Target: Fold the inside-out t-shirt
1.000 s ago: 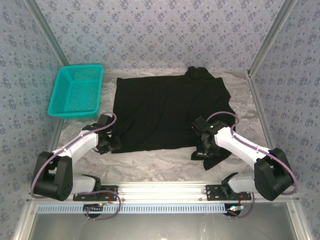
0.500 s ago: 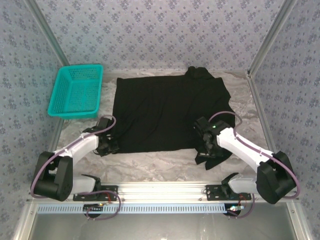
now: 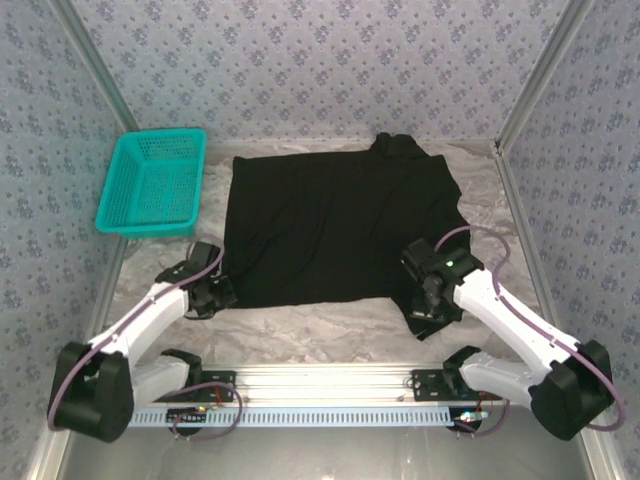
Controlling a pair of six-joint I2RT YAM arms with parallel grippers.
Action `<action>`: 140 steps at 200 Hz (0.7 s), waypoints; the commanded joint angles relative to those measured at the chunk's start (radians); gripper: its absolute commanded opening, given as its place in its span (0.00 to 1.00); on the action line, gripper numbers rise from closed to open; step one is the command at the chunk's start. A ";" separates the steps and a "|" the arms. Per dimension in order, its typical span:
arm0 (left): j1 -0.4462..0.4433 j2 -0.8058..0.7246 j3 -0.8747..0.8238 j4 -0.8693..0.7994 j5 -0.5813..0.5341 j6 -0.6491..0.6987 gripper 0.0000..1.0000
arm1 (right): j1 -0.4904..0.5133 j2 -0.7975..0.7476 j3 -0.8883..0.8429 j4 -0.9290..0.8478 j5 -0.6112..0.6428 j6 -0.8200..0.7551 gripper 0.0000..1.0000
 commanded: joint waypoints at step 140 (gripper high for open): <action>0.171 0.389 0.512 0.169 0.036 0.110 0.00 | -0.430 0.463 0.687 0.197 0.169 -0.419 0.00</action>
